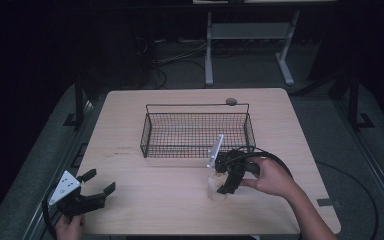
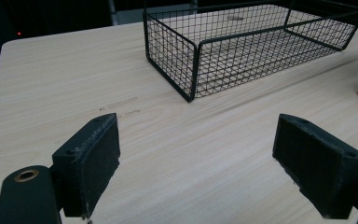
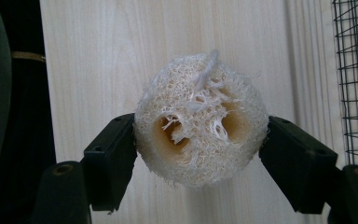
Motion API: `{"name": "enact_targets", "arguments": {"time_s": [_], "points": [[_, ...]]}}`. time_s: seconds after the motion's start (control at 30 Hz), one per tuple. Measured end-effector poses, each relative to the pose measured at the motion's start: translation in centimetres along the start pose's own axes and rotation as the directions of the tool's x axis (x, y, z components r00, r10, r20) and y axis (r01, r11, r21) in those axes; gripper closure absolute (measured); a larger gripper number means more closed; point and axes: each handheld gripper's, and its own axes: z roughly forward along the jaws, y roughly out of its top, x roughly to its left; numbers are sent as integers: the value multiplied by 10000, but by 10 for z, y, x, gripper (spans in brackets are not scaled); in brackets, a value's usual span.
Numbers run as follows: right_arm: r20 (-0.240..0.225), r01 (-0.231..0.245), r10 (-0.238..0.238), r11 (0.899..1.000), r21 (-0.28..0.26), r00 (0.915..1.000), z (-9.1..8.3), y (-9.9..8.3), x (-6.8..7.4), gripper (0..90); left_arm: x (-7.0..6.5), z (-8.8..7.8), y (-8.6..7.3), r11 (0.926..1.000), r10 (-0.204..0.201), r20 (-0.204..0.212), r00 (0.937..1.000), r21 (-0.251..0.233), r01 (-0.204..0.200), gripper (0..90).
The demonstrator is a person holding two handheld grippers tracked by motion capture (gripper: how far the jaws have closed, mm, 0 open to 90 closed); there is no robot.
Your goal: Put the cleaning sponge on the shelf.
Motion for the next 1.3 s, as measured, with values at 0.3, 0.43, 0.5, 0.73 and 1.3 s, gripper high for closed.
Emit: {"name": "enact_targets", "arguments": {"time_s": [0.3,0.43,0.5,0.73,1.3], "points": [[90,93,-93,9999,-67,9999,-6,1,3,282,-1,0,0,10000,12,-1,10000,8,-12,141],[42,155,-155,9999,74,9999,-10,4,3,283,-1,0,0,10000,11,3,10000,13,-11,141],[58,142,-143,9999,81,9999,-12,6,4,283,-1,0,0,10000,5,-3,10000,5,-5,141],[50,215,-215,9997,-111,9998,-24,12,1,283,-1,0,0,10000,-14,27,10000,4,14,141],[88,248,-243,9980,-587,9997,-59,26,-14,283,-1,0,1,10000,55,24,10000,1,-55,141]]}}
